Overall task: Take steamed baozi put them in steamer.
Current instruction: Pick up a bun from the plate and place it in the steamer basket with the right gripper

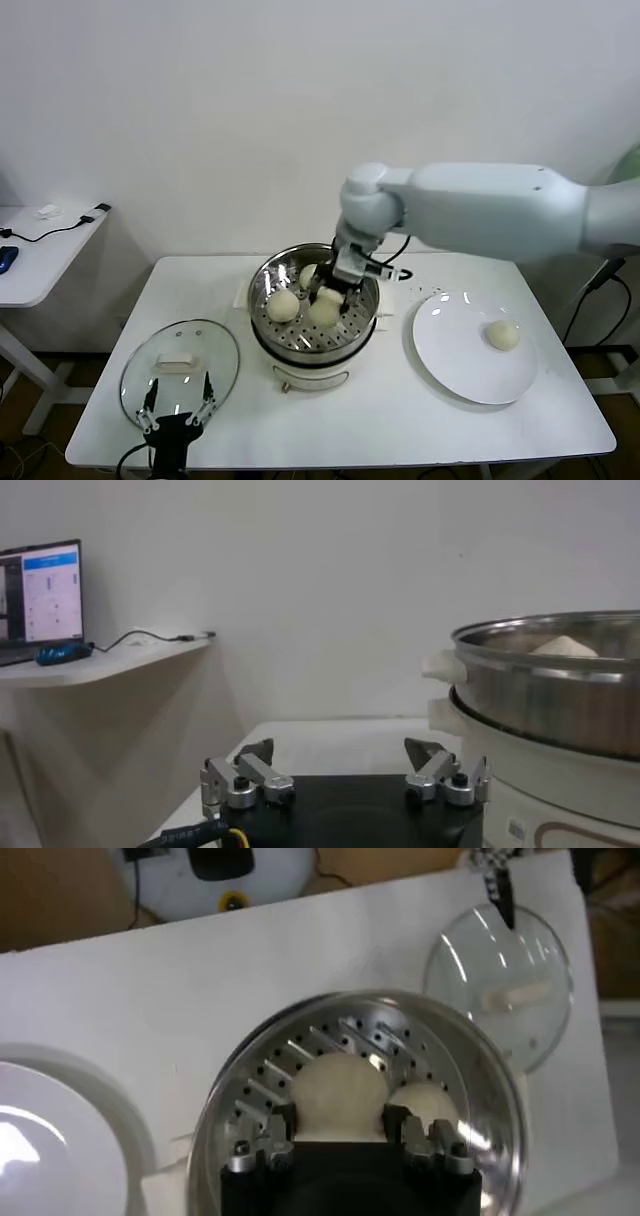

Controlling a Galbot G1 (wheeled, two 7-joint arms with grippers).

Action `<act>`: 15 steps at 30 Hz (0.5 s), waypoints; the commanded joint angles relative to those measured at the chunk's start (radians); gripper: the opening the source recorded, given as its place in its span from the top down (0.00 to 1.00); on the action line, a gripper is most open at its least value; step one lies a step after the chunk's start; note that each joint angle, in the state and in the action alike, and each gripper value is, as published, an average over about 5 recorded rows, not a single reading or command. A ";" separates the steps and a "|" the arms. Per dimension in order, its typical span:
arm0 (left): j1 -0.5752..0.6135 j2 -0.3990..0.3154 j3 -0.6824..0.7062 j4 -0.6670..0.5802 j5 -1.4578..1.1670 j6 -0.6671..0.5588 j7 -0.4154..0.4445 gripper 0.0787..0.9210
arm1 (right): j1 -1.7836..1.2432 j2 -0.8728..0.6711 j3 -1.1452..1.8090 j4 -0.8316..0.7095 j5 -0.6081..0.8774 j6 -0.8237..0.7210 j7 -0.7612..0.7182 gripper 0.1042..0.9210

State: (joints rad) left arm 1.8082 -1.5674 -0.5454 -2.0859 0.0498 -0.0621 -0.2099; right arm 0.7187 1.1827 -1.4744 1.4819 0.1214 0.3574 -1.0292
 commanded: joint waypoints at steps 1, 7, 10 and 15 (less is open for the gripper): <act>0.001 0.000 -0.002 0.002 -0.001 -0.002 -0.002 0.12 | -0.106 0.105 -0.023 -0.084 -0.101 0.101 0.018 0.42; 0.001 -0.002 0.000 0.004 -0.001 -0.003 -0.004 0.12 | -0.148 0.128 -0.011 -0.154 -0.116 0.111 0.029 0.41; 0.001 -0.002 0.002 0.007 0.000 -0.004 -0.007 0.12 | -0.161 0.138 -0.008 -0.179 -0.116 0.118 0.037 0.39; 0.001 -0.002 0.002 0.008 0.001 -0.005 -0.010 0.12 | -0.168 0.150 0.002 -0.202 -0.107 0.124 0.045 0.34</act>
State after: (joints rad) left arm 1.8085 -1.5694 -0.5436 -2.0778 0.0504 -0.0667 -0.2195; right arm 0.5949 1.2963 -1.4770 1.3468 0.0353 0.4526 -0.9980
